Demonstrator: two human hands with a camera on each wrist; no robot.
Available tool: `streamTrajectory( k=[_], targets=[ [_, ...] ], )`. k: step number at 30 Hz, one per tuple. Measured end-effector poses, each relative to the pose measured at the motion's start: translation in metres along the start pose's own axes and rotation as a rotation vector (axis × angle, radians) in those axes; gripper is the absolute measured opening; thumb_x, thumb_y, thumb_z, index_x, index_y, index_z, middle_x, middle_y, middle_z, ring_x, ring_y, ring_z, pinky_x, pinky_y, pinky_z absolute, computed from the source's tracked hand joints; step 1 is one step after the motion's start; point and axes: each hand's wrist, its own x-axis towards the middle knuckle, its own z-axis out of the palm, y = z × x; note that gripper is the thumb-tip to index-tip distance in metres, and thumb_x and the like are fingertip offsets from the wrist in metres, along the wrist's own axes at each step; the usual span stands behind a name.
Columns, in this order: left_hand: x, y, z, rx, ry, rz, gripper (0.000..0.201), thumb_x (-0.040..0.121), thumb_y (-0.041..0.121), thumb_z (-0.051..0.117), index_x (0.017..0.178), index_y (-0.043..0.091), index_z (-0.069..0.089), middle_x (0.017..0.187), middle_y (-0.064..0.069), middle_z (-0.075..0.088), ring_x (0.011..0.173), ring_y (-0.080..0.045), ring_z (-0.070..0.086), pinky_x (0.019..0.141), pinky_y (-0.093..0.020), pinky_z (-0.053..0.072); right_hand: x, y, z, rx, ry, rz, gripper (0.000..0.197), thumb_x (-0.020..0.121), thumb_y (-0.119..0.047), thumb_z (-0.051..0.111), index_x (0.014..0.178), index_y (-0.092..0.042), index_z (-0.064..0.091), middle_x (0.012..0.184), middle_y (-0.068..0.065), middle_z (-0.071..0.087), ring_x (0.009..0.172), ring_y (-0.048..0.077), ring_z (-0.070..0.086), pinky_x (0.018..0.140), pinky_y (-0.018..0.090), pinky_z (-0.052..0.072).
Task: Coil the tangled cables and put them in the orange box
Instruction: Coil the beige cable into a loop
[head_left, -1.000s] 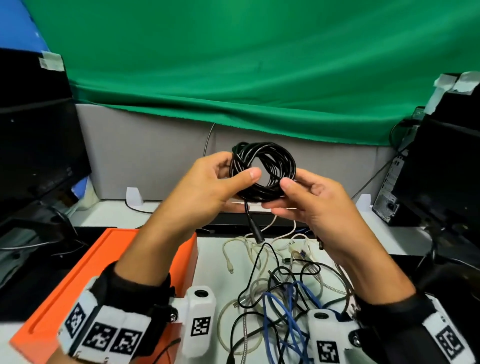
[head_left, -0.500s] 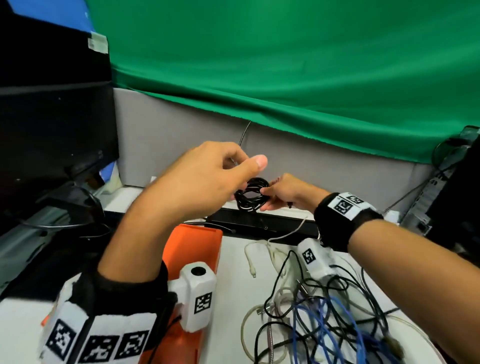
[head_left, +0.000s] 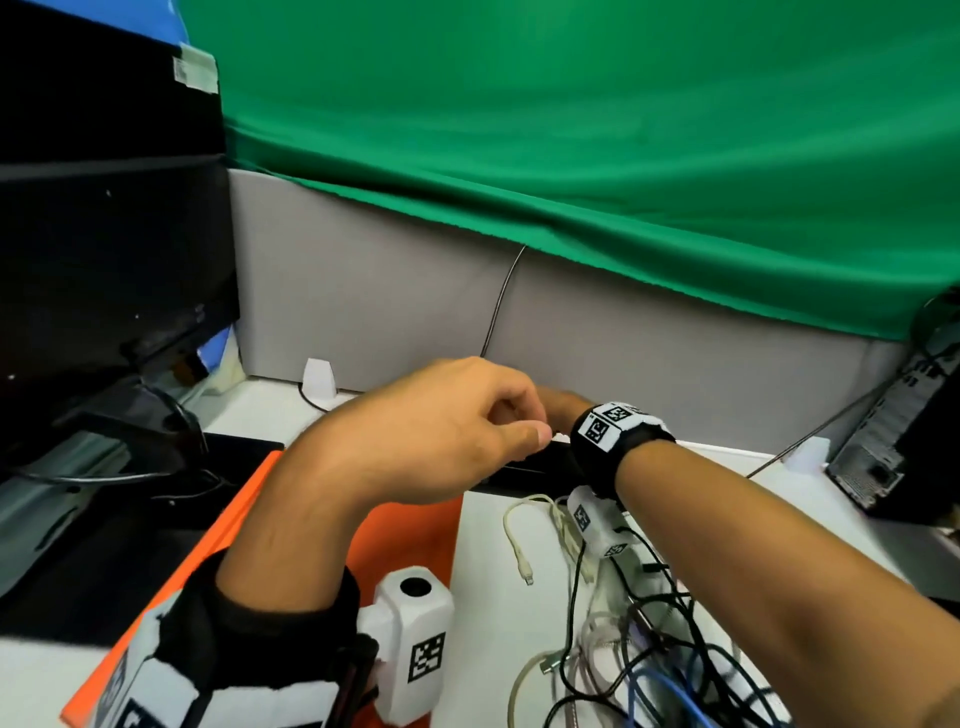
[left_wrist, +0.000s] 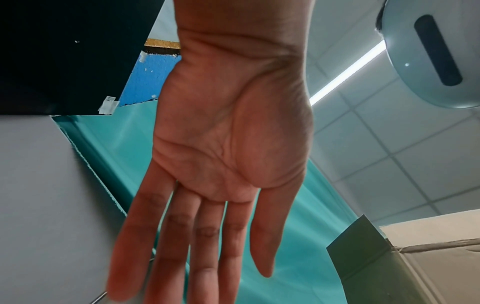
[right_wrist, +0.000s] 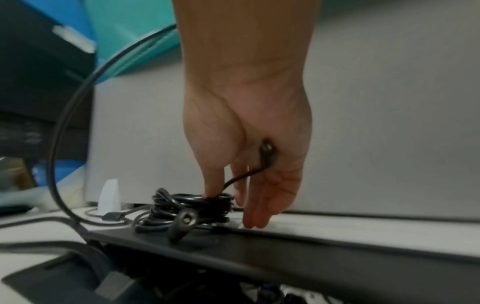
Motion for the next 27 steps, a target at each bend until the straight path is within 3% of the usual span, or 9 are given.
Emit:
streamTrajectory(
  k=[2,5,8,13,15,17,20,23,27],
  targets=[
    [0.001,-0.002,-0.001,-0.009,-0.004,-0.006,0.014,0.096,0.044,0.06,0.099,0.034,0.069,0.087,0.016,0.07,0.078,0.001,0.064,0.069,-0.023,0.048,0.007,0.0,-0.004,-0.09,0.011,-0.034,0.033,0.101,-0.025,0.055,0.119,0.0,0.066,0.124,0.018,0.067,0.114,0.033,0.062,0.098,0.042,0.05],
    [0.001,-0.002,-0.001,0.004,-0.007,-0.008,0.016,0.096,0.047,0.059,0.099,0.035,0.069,0.089,0.015,0.071,0.081,-0.001,0.066,0.073,-0.028,0.053,0.002,-0.004,-0.015,-0.214,0.171,-0.073,0.028,0.097,-0.035,0.056,0.108,-0.012,0.068,0.117,0.013,0.069,0.108,0.033,0.064,0.079,0.034,0.046],
    [0.001,0.001,0.001,0.01,-0.01,-0.009,0.017,0.097,0.047,0.057,0.1,0.035,0.069,0.091,0.014,0.072,0.085,-0.004,0.067,0.083,-0.036,0.056,-0.016,0.0,-0.019,-0.305,0.281,-0.08,0.026,0.096,-0.036,0.054,0.108,-0.017,0.067,0.115,0.011,0.067,0.107,0.034,0.062,0.076,0.035,0.044],
    [0.002,0.009,0.008,0.08,-0.024,0.013,0.019,0.099,0.049,0.053,0.098,0.036,0.067,0.09,0.013,0.07,0.084,-0.006,0.066,0.077,-0.035,0.054,-0.04,0.013,0.023,-0.428,-0.088,-0.106,0.049,0.083,-0.064,0.058,0.114,-0.026,0.063,0.109,-0.001,0.07,0.097,0.027,0.066,0.086,0.042,0.055],
    [0.002,0.012,0.012,0.08,-0.038,0.015,0.019,0.099,0.049,0.053,0.097,0.036,0.067,0.089,0.013,0.071,0.083,-0.008,0.067,0.078,-0.038,0.055,-0.051,0.015,0.045,-0.526,-0.111,-0.099,0.047,0.087,-0.054,0.062,0.119,-0.02,0.064,0.112,0.004,0.069,0.102,0.03,0.066,0.08,0.037,0.051],
    [0.003,0.017,0.017,0.07,-0.062,0.031,0.019,0.098,0.048,0.054,0.097,0.035,0.067,0.088,0.011,0.073,0.082,-0.011,0.068,0.08,-0.043,0.056,-0.061,0.021,0.055,-0.524,-0.072,-0.107,0.031,0.092,-0.028,0.059,0.119,-0.014,0.065,0.114,0.008,0.068,0.105,0.033,0.066,0.073,0.036,0.048],
    [0.003,0.024,0.022,0.086,-0.077,0.051,0.017,0.097,0.047,0.057,0.095,0.035,0.068,0.086,0.011,0.073,0.08,-0.011,0.068,0.081,-0.044,0.055,-0.08,0.029,0.04,-0.396,0.001,-0.132,0.027,0.094,-0.018,0.052,0.115,-0.012,0.067,0.111,0.01,0.068,0.101,0.034,0.065,0.074,0.036,0.051],
    [0.003,0.029,0.026,0.111,-0.038,0.062,0.017,0.095,0.049,0.059,0.101,0.037,0.07,0.091,0.015,0.072,0.084,-0.004,0.066,0.082,-0.038,0.055,-0.113,0.037,0.009,-0.113,0.081,-0.162,0.01,0.093,-0.025,0.064,0.087,-0.017,0.066,0.08,-0.002,0.063,0.082,0.023,0.059,0.062,0.027,0.043],
    [0.009,0.04,0.035,0.213,0.022,0.092,0.04,0.097,0.05,0.055,0.133,0.035,0.058,0.13,0.013,0.06,0.12,-0.009,0.056,0.103,-0.032,0.044,-0.165,0.051,-0.024,0.23,0.185,-0.276,0.02,0.094,-0.035,0.07,0.079,-0.022,0.064,0.071,-0.01,0.064,0.066,0.007,0.056,0.064,0.026,0.044]
  ],
)
